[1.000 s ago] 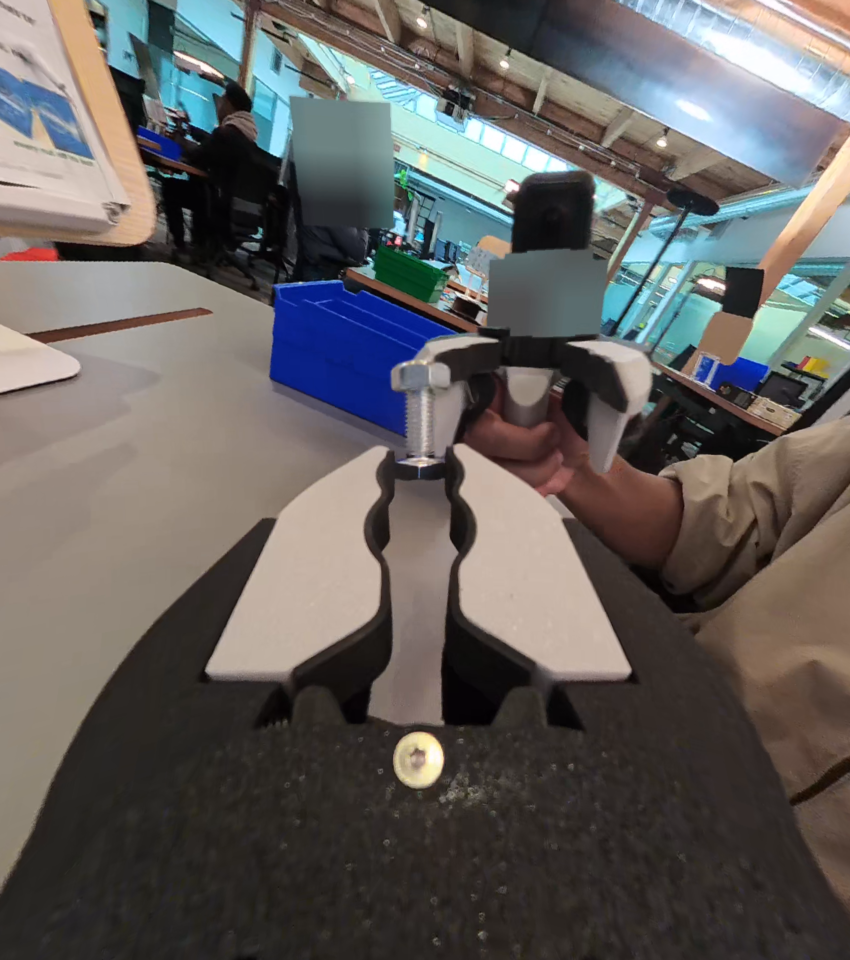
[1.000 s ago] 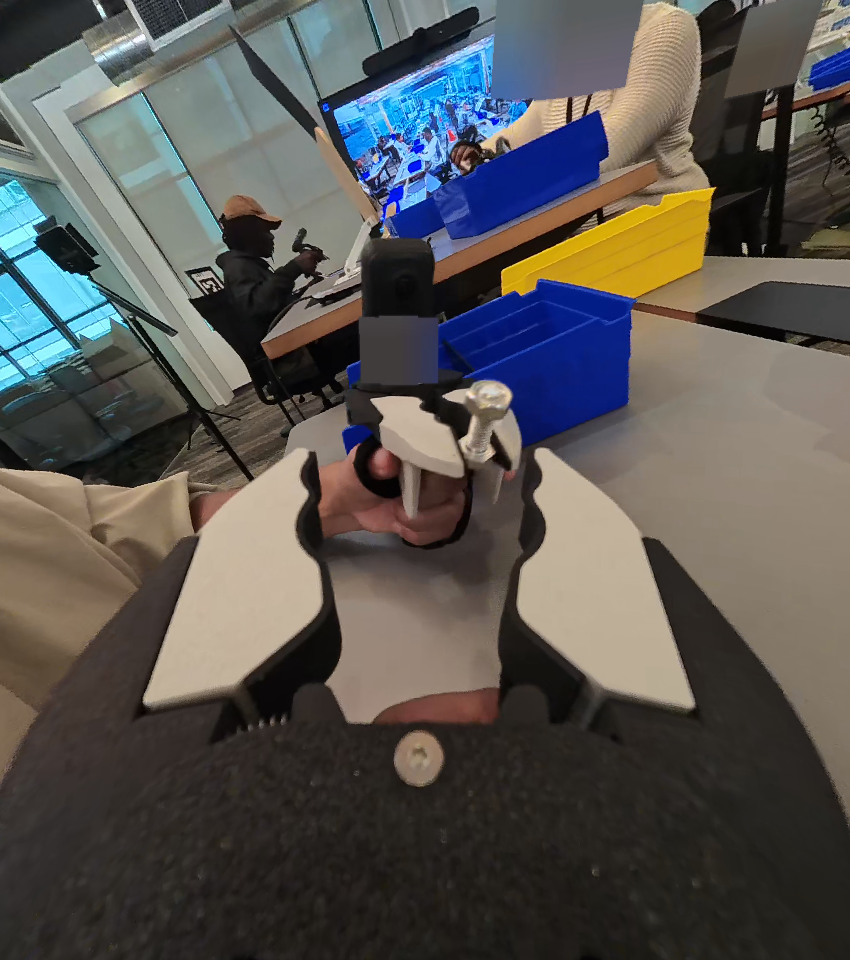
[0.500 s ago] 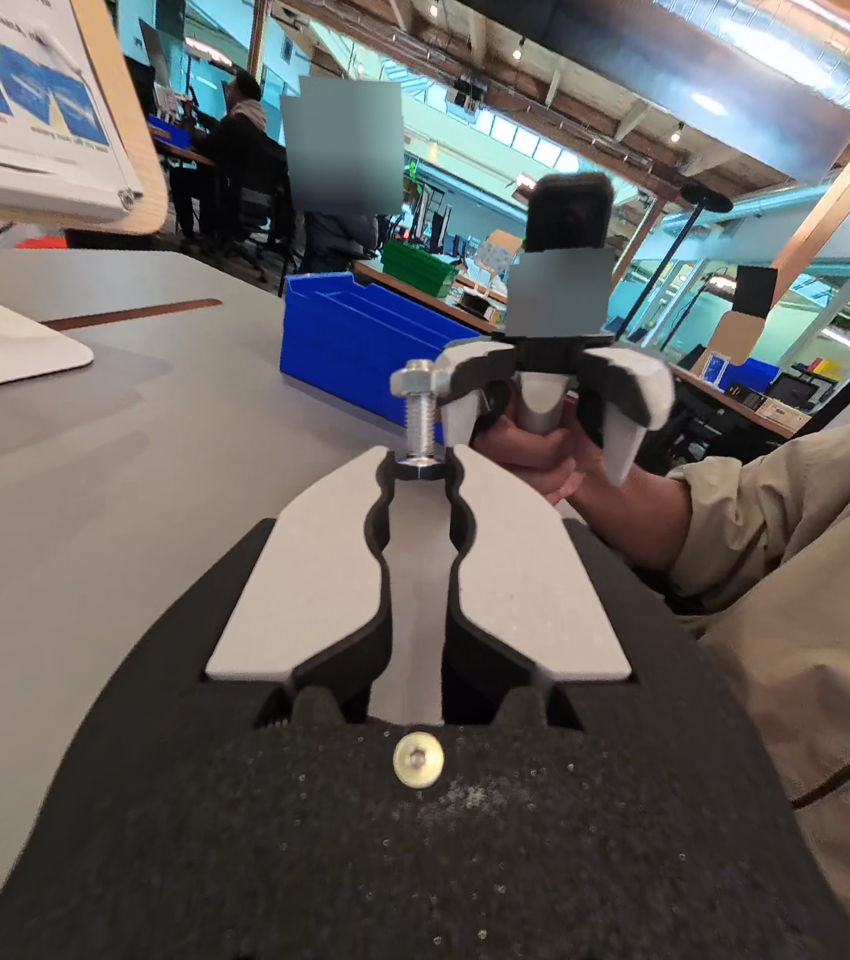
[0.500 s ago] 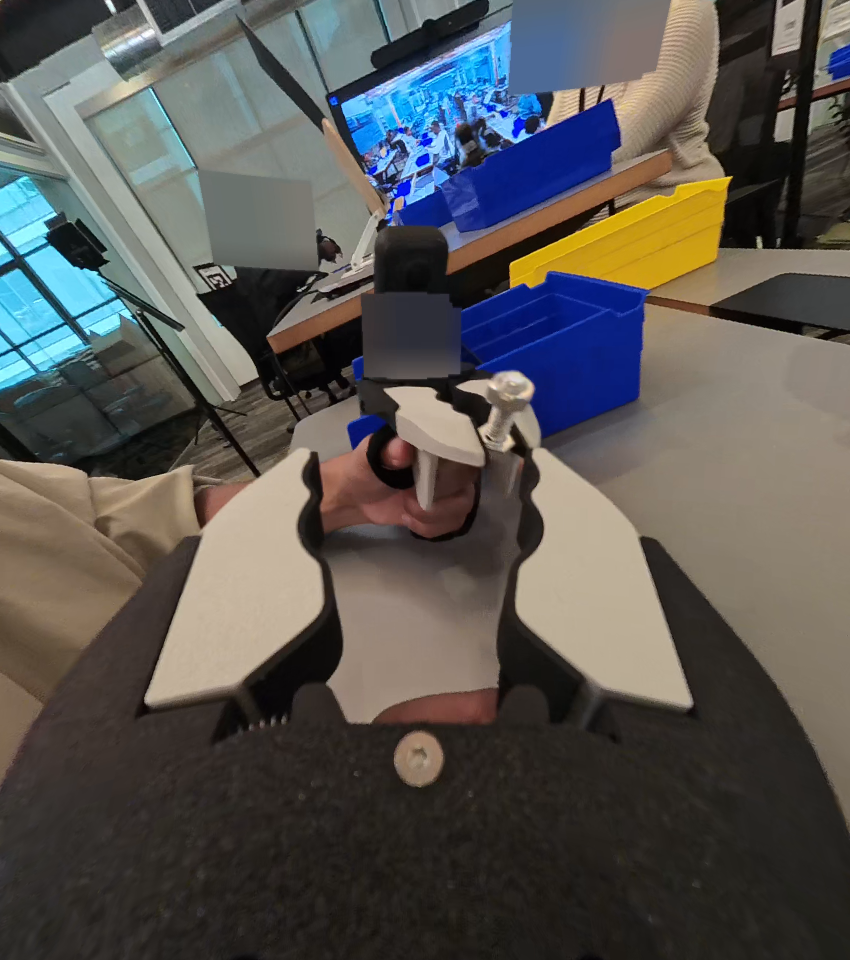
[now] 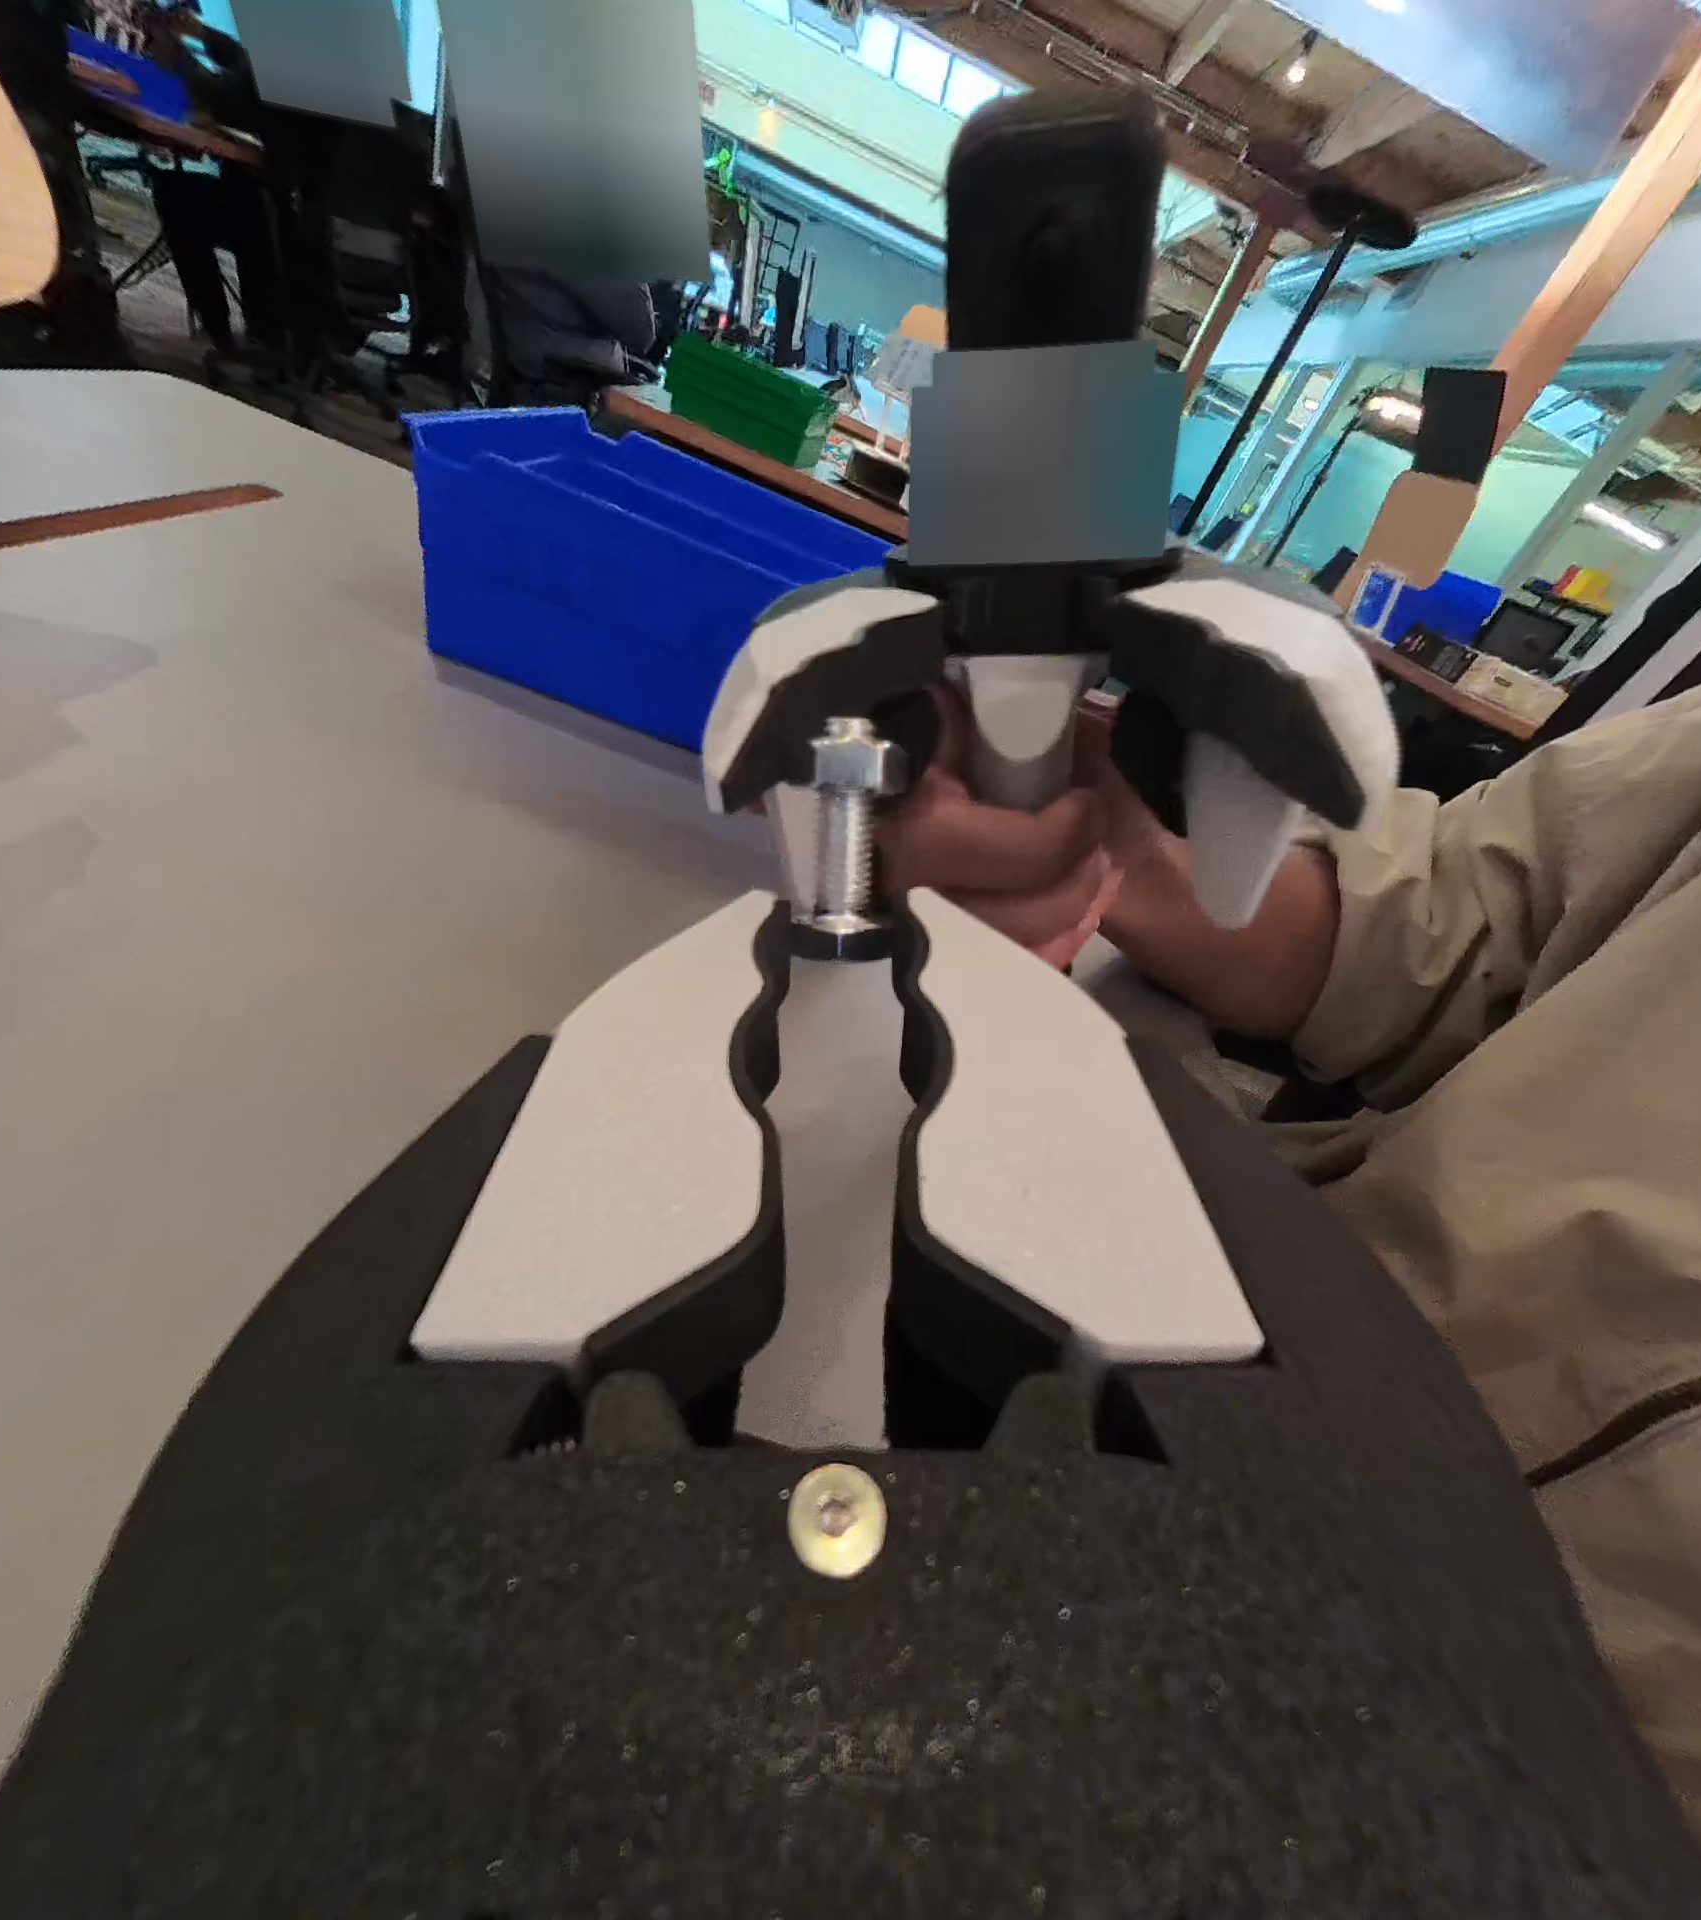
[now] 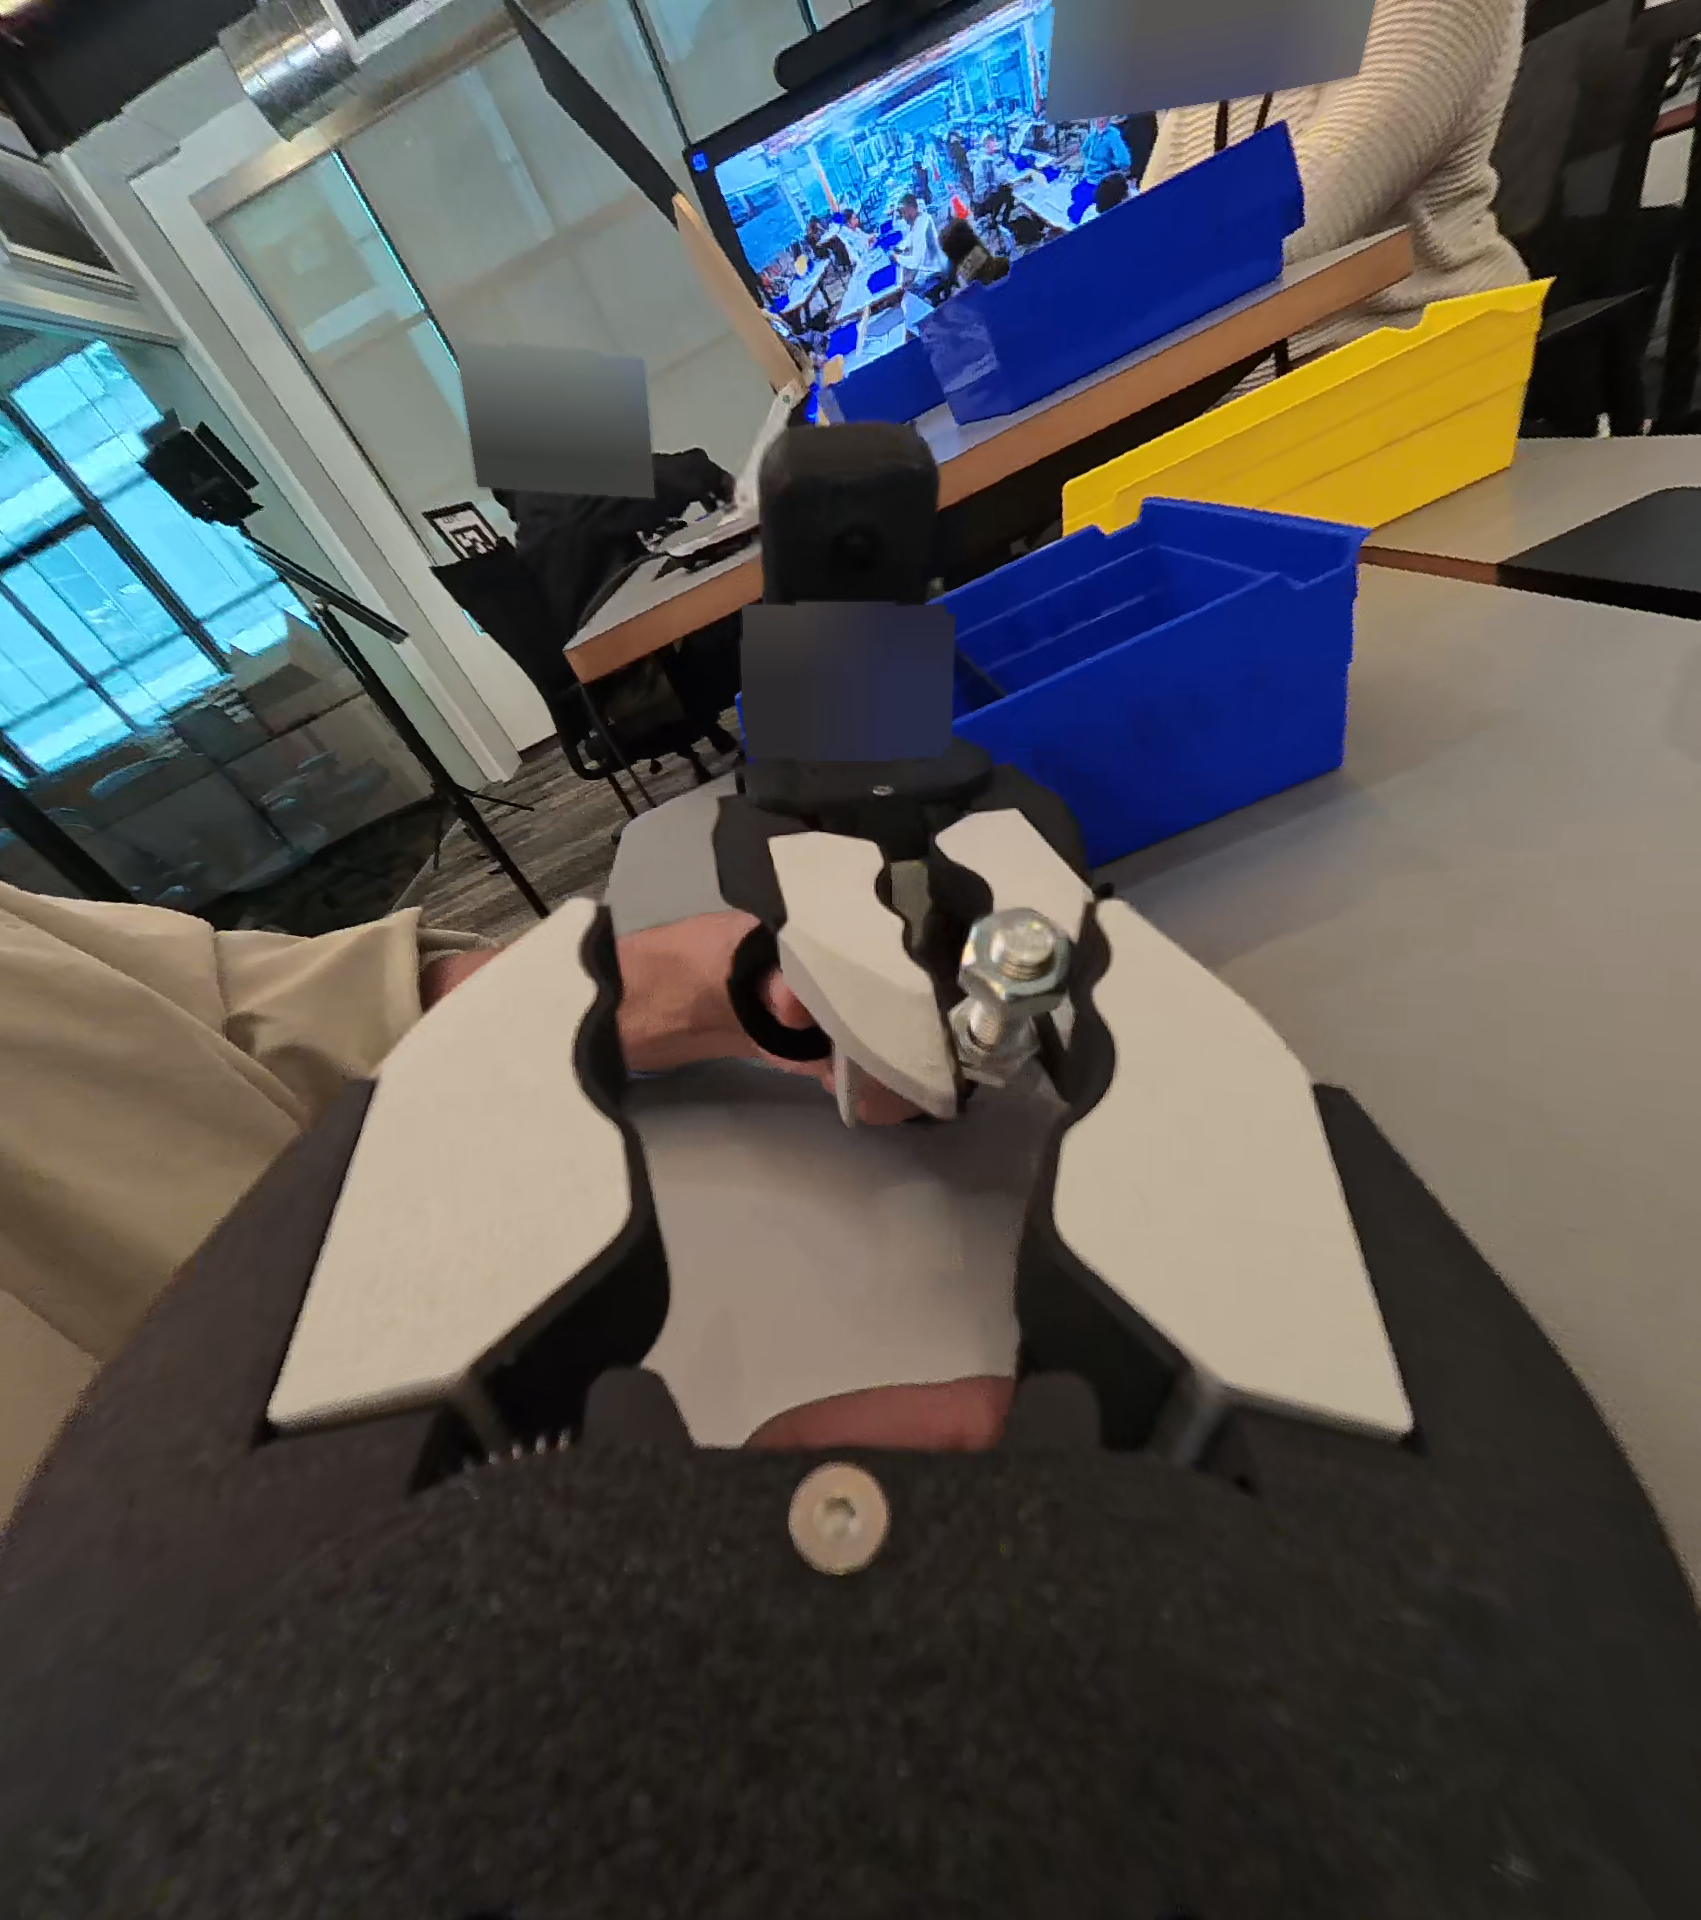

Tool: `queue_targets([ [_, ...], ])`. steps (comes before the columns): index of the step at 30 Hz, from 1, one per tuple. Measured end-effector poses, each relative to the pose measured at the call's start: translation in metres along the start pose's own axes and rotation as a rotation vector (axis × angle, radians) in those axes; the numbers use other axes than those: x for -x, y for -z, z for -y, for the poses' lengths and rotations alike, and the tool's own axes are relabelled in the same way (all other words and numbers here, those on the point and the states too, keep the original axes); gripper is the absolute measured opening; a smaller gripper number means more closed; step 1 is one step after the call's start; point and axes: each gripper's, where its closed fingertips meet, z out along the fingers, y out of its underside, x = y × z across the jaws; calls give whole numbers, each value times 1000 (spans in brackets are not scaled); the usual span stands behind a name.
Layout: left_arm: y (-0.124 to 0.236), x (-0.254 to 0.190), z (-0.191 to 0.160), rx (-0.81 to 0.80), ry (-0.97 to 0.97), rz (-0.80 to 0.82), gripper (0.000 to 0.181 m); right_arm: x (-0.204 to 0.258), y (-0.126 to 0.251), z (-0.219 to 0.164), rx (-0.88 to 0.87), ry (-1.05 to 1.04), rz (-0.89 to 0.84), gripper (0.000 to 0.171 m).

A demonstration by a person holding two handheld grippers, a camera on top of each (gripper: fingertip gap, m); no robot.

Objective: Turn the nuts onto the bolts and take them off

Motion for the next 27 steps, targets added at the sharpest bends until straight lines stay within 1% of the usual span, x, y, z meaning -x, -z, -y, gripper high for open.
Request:
queue_targets([
  [1,2,4,2,-9,10,18,18,-2,0,-1,4,22,-26,85],
  [2,7,12,6,-30,16,67,18,-6,2,-2,9,42,-51,84],
  [3,14,21,11,-49,30,111,18,-5,4,-1,10,51,-42,72],
  [5,29,35,19,-100,67,166,18,-5,10,3,-10,31,-40,72],
  [7,33,34,22,-121,69,151,18,-12,14,3,-15,35,-68,72],
  [9,27,30,18,-83,40,150,18,-19,17,3,-21,15,-87,70],
  [12,18,20,13,-51,14,111,18,-31,24,0,-18,0,-134,63],
  [15,15,15,10,-33,6,82,18,-35,30,0,-10,12,-140,56],
  [22,12,10,8,-13,-5,53,18,-39,40,5,-21,17,-155,55],
  [24,11,10,2,45,-61,79,18,-39,40,3,7,46,-165,54],
  [27,8,15,-22,261,-290,203,18,-37,36,-13,132,174,-186,51],
])
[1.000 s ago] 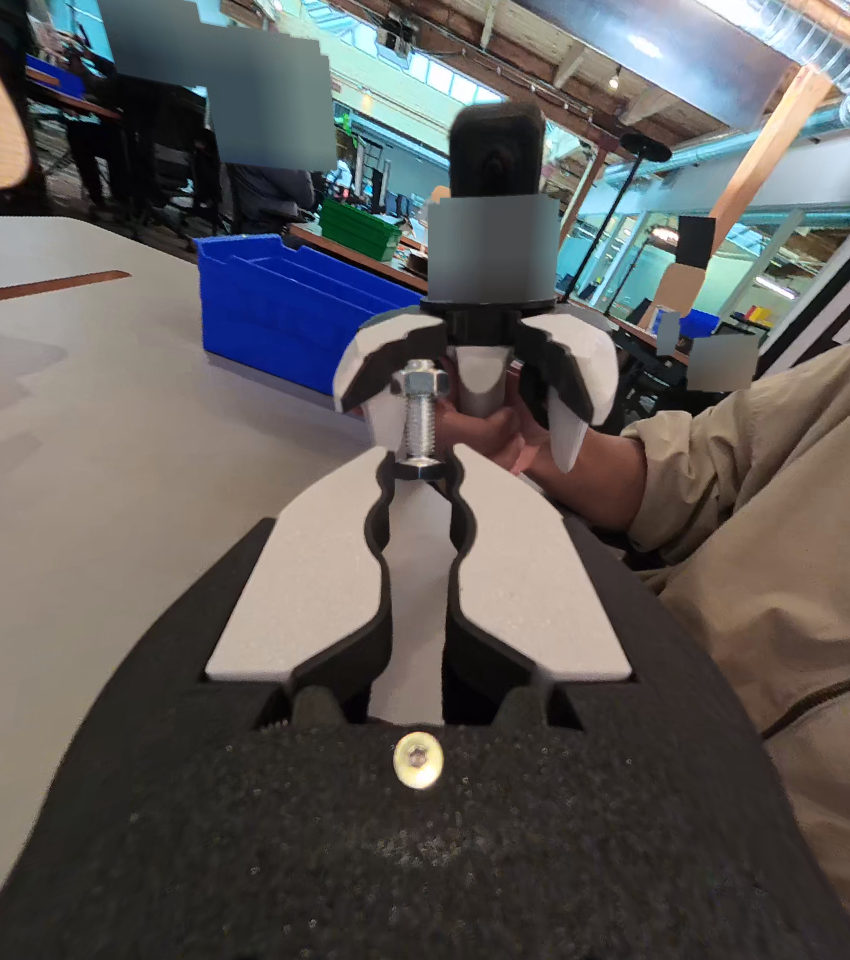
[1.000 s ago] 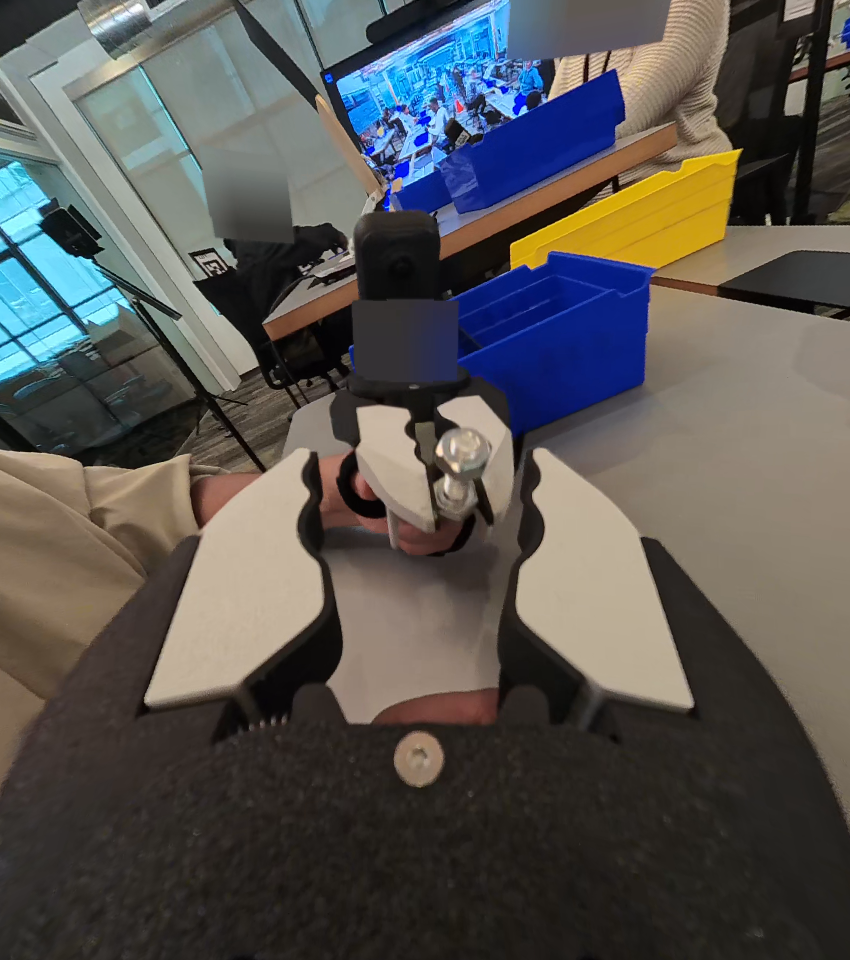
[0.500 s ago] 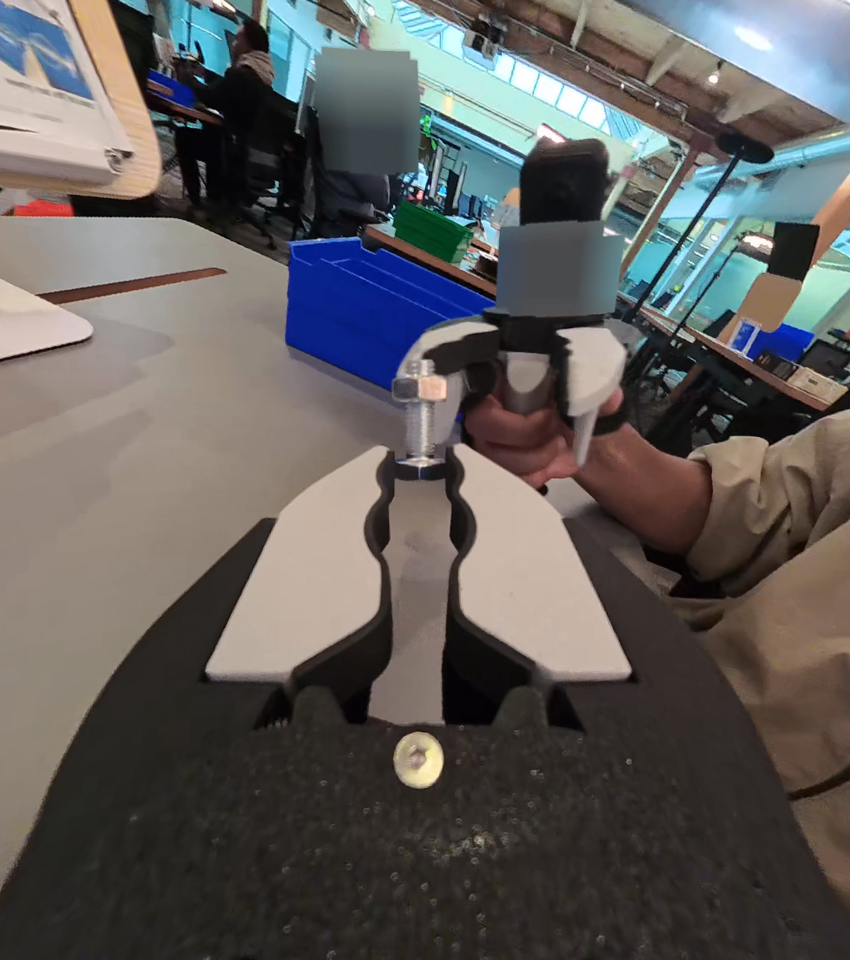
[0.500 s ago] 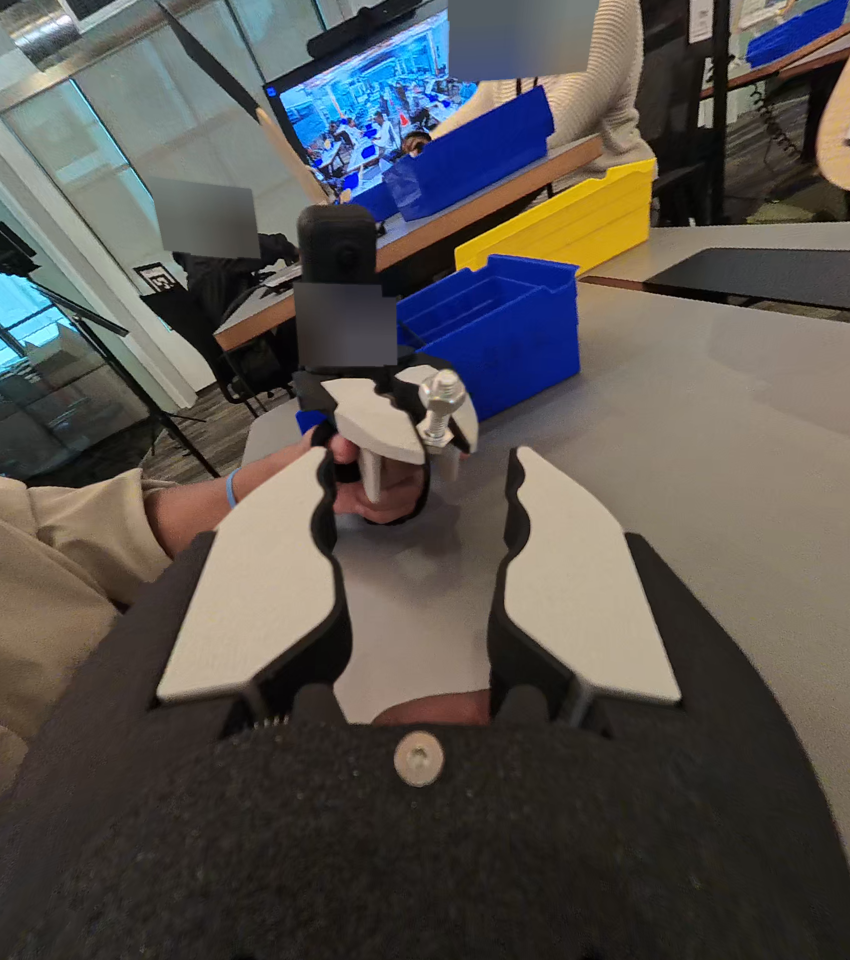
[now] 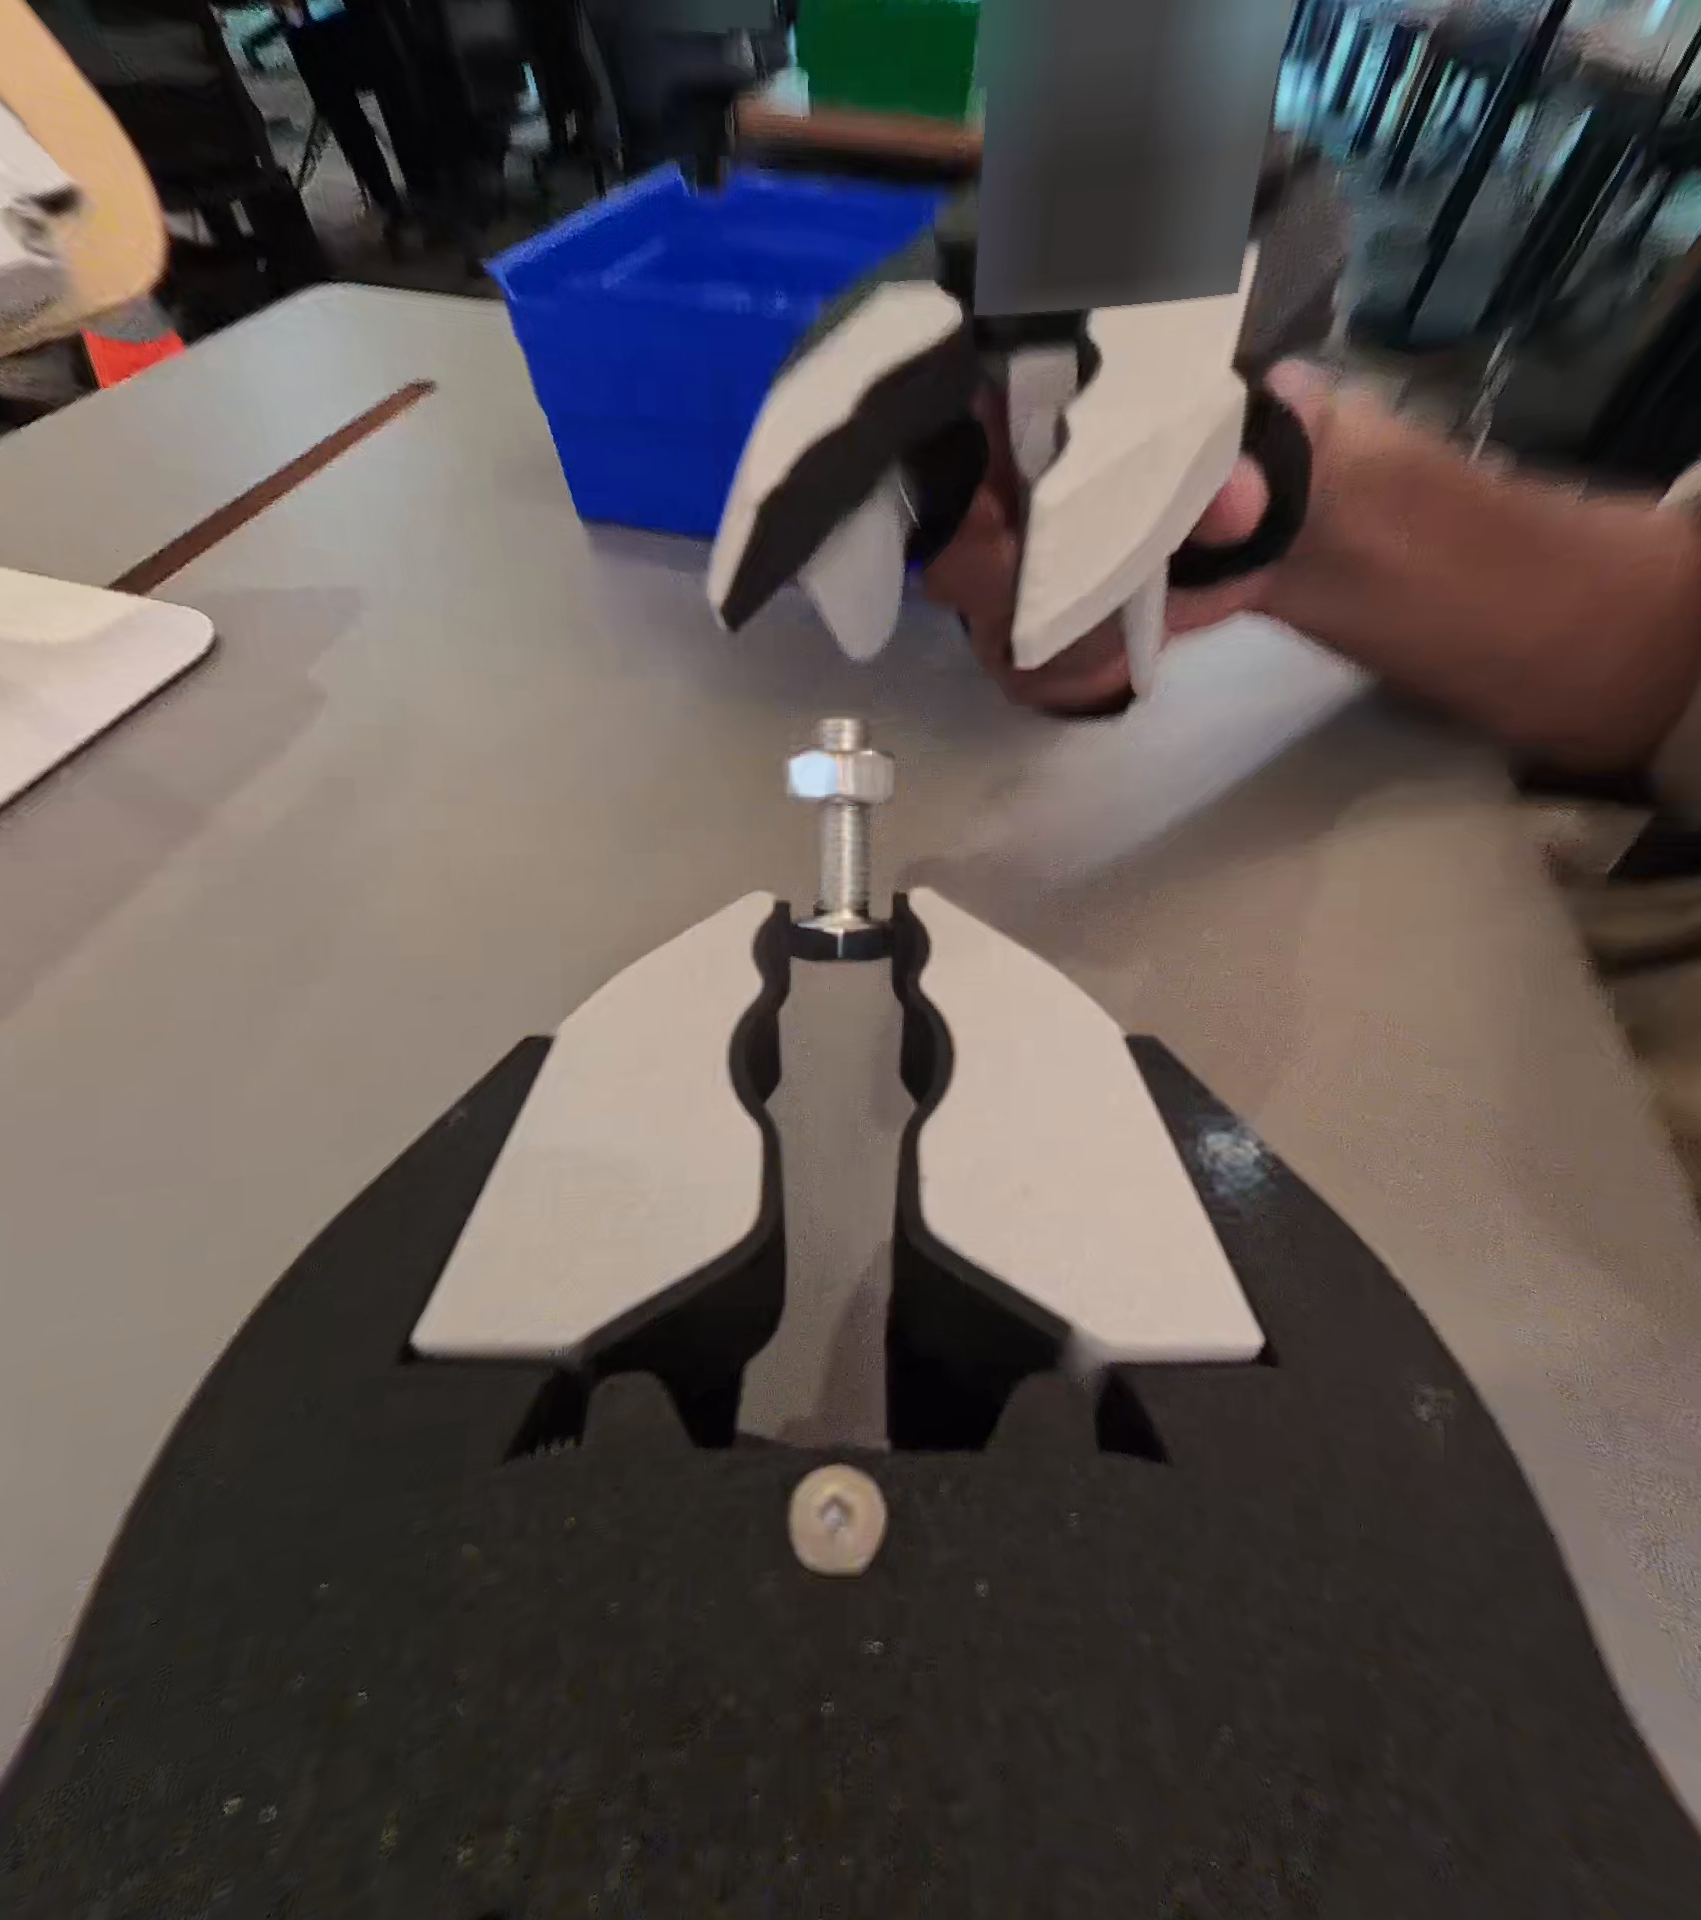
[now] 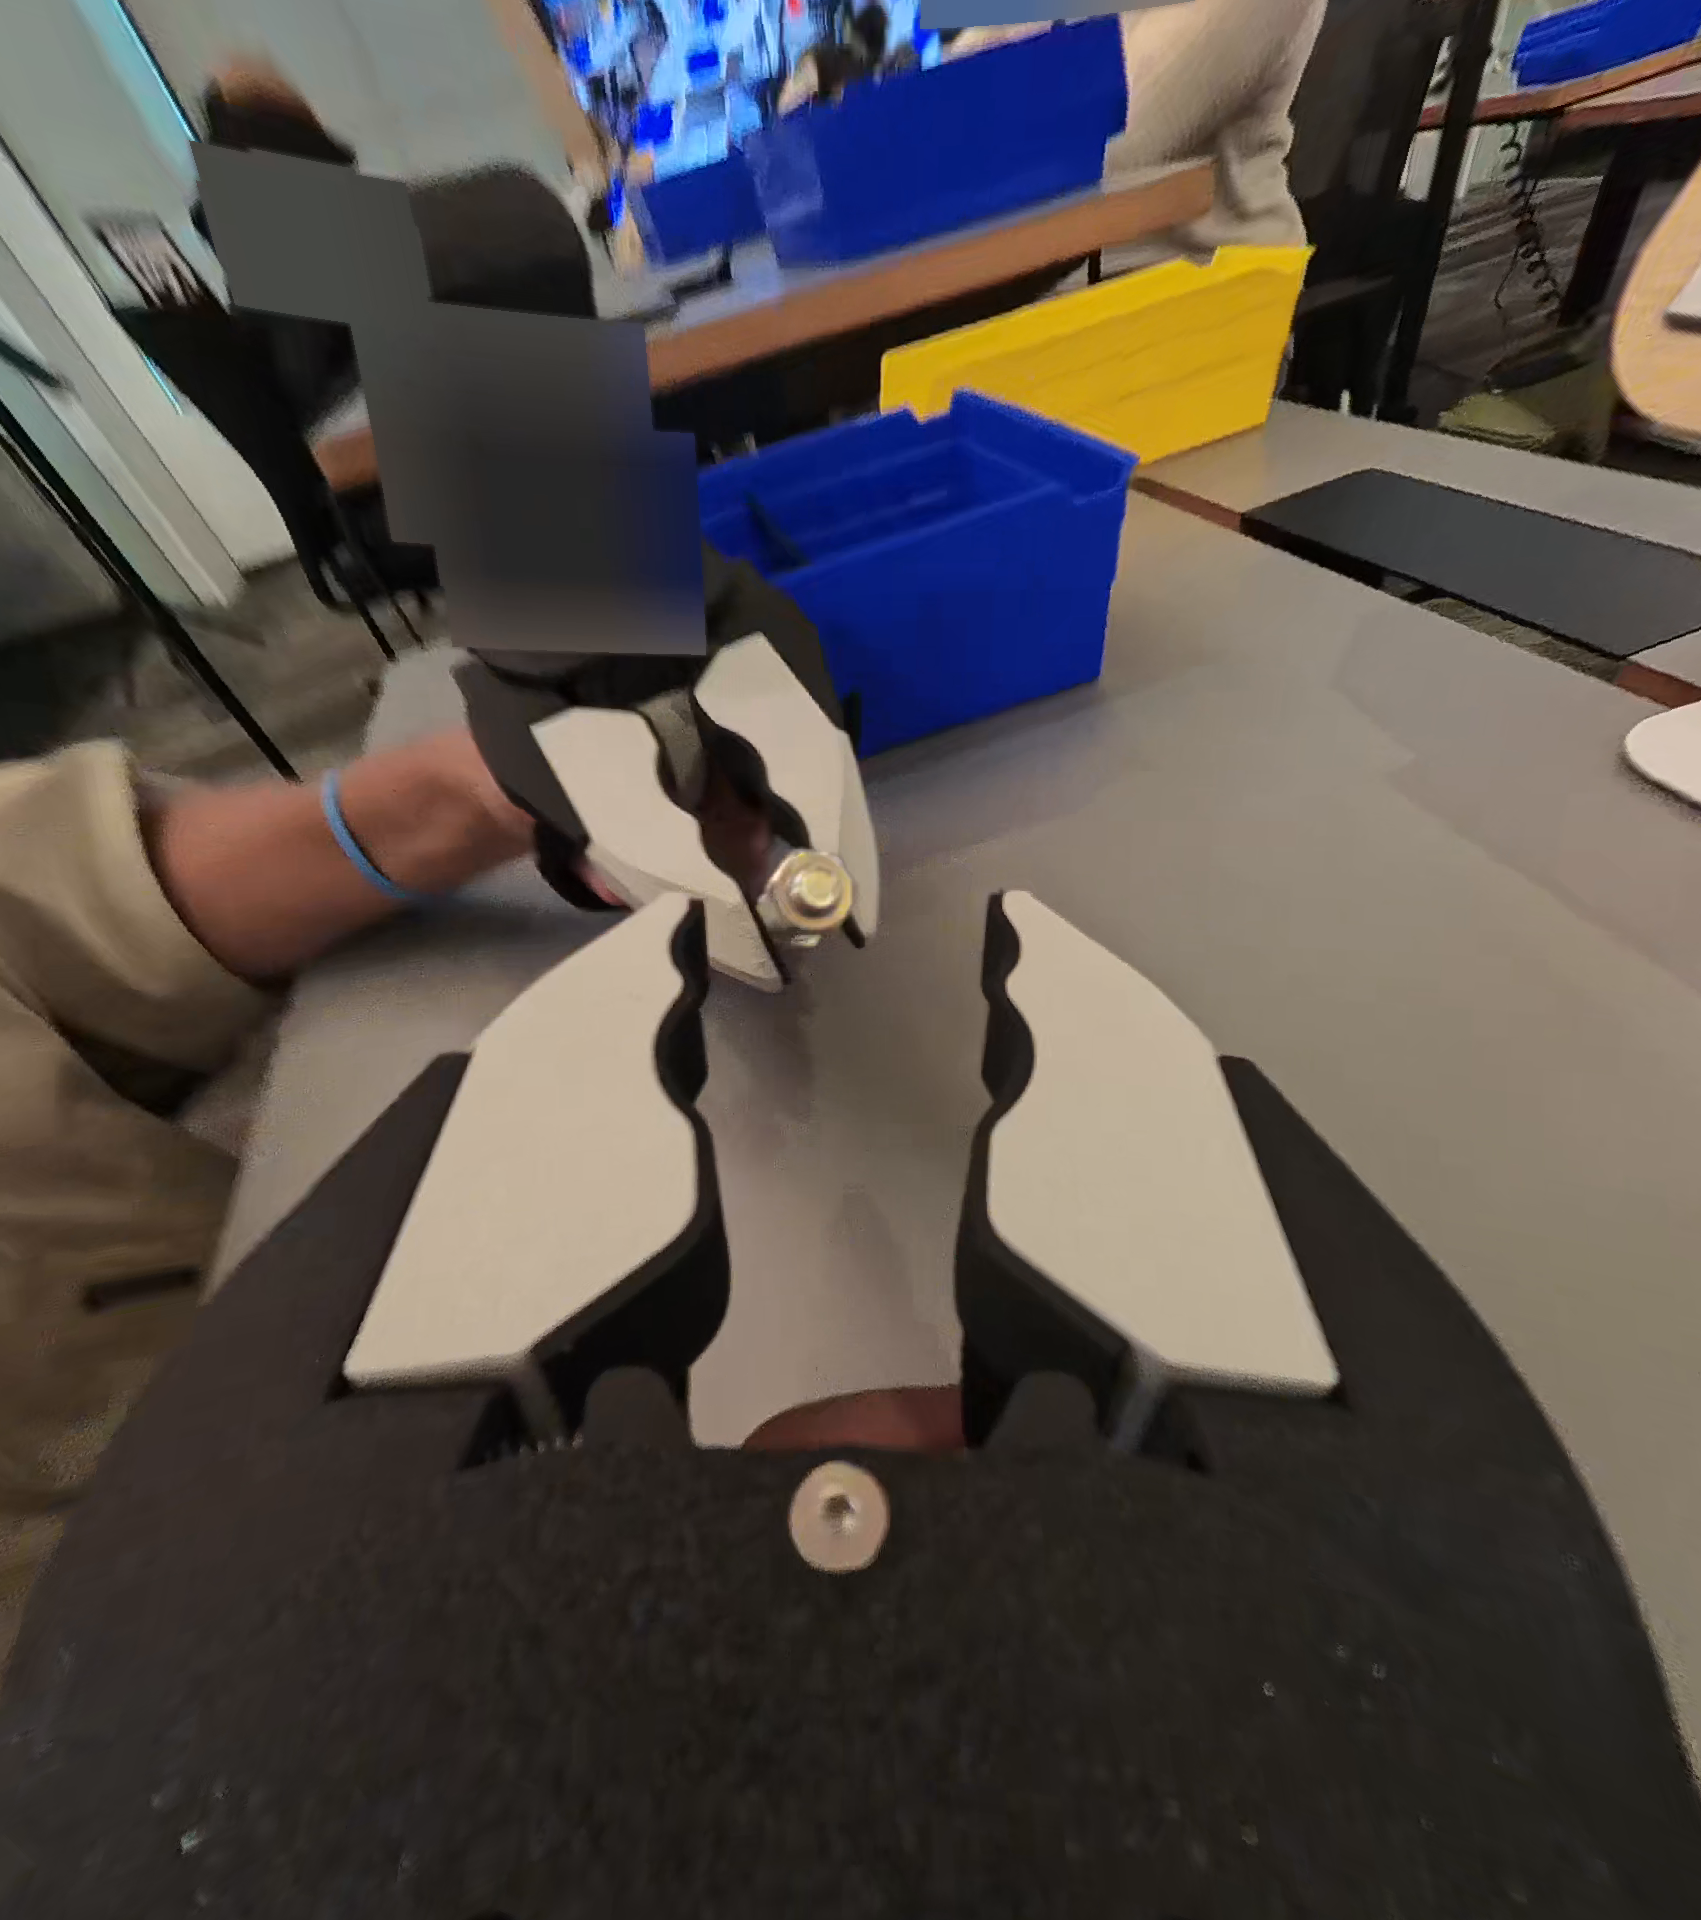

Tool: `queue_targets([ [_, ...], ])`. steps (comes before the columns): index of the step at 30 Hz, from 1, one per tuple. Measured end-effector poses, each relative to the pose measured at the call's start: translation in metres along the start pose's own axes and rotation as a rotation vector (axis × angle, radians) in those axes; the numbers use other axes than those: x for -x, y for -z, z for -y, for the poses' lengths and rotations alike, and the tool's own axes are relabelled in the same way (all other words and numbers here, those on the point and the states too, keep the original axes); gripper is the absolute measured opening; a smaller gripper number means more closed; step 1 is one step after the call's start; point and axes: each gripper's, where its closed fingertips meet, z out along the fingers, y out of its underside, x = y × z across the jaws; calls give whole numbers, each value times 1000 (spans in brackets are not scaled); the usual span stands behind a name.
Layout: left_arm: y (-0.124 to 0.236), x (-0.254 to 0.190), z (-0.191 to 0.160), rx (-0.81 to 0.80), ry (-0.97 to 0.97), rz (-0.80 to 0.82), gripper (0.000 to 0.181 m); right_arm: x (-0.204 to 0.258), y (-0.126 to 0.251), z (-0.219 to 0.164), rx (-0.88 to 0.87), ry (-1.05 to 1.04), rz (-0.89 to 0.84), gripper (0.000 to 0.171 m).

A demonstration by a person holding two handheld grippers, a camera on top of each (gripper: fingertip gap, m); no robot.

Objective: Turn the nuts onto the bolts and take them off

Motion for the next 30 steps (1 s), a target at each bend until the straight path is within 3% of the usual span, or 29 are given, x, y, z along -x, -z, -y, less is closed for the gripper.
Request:
queue_targets([
  [9,-12,-19,-17,126,-123,-39,18,21,-10,-34,197,200,64,43],
  [10,-13,-22,-18,127,-124,-52,18,23,-12,-37,210,216,69,40],
  [11,-14,-24,-17,121,-124,-62,18,23,-12,-40,230,237,69,22],
  [12,-14,-26,-17,124,-124,-70,18,22,-12,-43,251,258,59,19],
  [19,-18,-20,-16,101,-163,-11,19,16,-10,-43,272,322,16,18],
  [20,-17,-15,-13,77,-169,25,23,12,-9,-41,263,330,-7,18],
  [22,-12,-2,-2,6,-171,110,51,6,-7,-33,231,327,-48,18],
  [25,0,22,13,-84,-137,251,59,-8,-1,-16,150,317,-154,18],
  [30,40,83,17,-243,56,691,64,-35,10,3,23,209,-355,18],
])
